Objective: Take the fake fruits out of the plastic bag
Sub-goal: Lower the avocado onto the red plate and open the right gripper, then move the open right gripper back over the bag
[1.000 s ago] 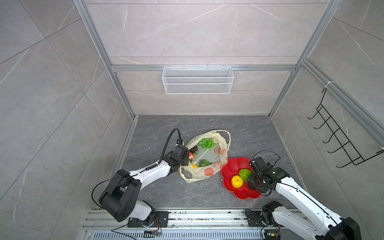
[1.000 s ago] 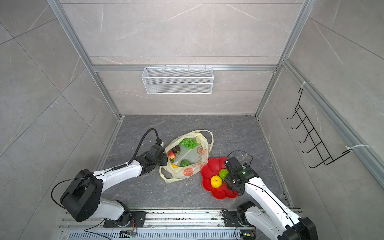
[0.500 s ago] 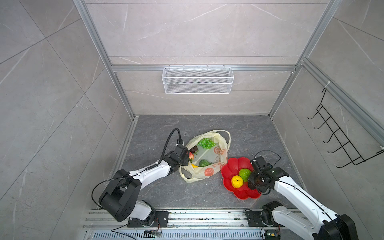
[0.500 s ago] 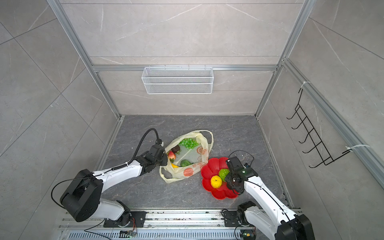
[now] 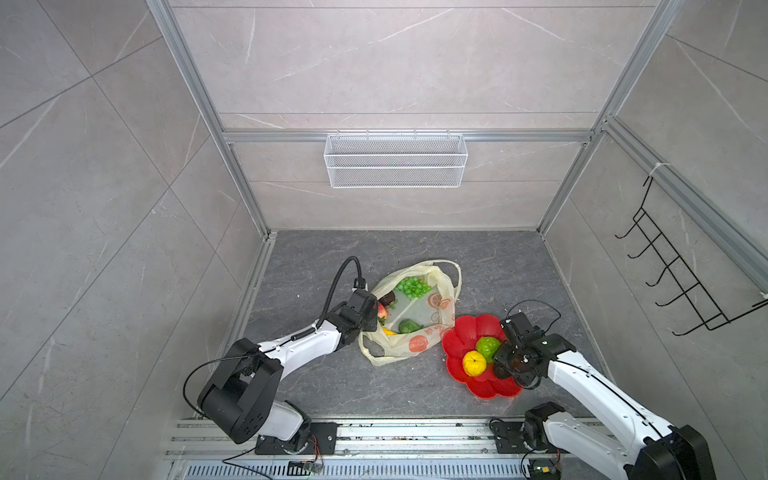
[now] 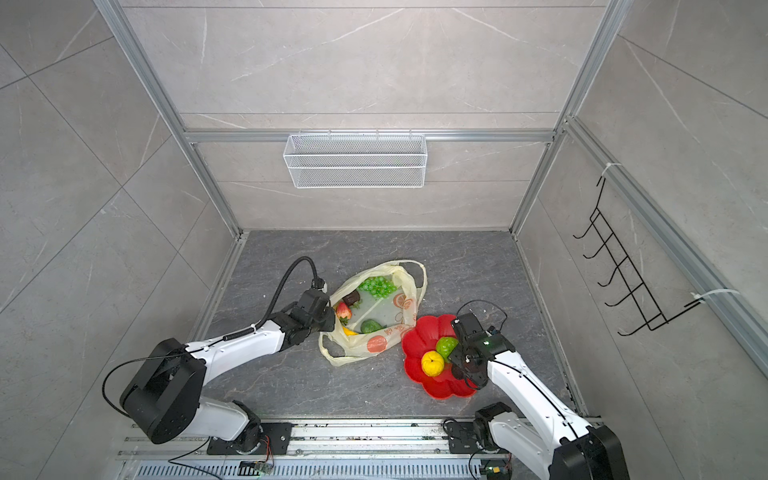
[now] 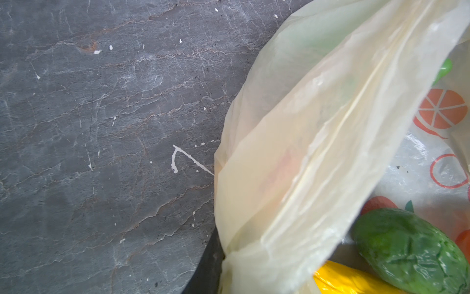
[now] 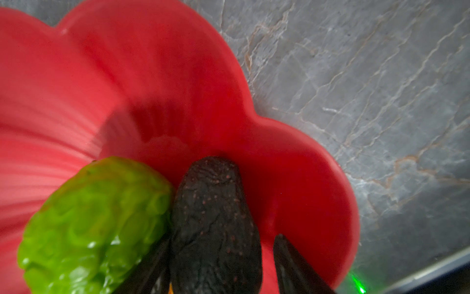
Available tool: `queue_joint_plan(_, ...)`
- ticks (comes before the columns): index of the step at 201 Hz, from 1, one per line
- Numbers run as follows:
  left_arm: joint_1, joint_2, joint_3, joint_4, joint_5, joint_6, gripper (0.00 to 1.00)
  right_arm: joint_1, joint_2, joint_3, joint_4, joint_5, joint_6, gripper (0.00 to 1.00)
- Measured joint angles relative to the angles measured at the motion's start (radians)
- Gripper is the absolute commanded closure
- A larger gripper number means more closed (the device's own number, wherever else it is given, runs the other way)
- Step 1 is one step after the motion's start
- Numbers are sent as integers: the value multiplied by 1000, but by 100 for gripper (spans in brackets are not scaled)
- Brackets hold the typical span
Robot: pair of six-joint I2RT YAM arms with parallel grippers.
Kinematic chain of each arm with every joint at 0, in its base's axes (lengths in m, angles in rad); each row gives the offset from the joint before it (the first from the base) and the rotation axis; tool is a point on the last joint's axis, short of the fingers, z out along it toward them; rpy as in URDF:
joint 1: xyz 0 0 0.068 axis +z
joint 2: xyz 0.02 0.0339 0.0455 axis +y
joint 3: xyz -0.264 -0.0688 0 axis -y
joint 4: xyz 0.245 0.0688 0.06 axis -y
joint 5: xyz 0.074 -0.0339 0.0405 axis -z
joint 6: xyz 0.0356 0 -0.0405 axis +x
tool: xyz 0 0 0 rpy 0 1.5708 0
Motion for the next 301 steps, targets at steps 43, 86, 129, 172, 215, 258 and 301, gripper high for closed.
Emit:
queue_joint_plan(43, 0, -3, 0, 0, -1, 0, 82, 0, -27, 11, -25, 12, 0, 34)
queue_joint_plan(86, 0, -3, 0, 0, -1, 0, 82, 0, -58, 37, -50, 27, -4, 31)
queue_joint_plan(129, 0, -3, 0, 0, -2, 0, 82, 0, -93, 66, -74, 34, -23, 30)
queue_joint_plan(172, 0, -3, 0, 2, -8, 0, 82, 3, -169, 129, -102, 51, -53, 29)
queue_joint_plan(215, 0, -3, 0, 3, -14, 0, 82, 34, -212, 197, -112, 66, -71, 28)
queue_joint_plan(258, 0, -3, 0, 6, -17, 0, 82, 162, -169, 251, -92, 92, -71, 28)
queue_joint_plan(301, 0, -3, 0, 6, -18, 0, 82, 357, 25, 341, 20, 128, -67, 28)
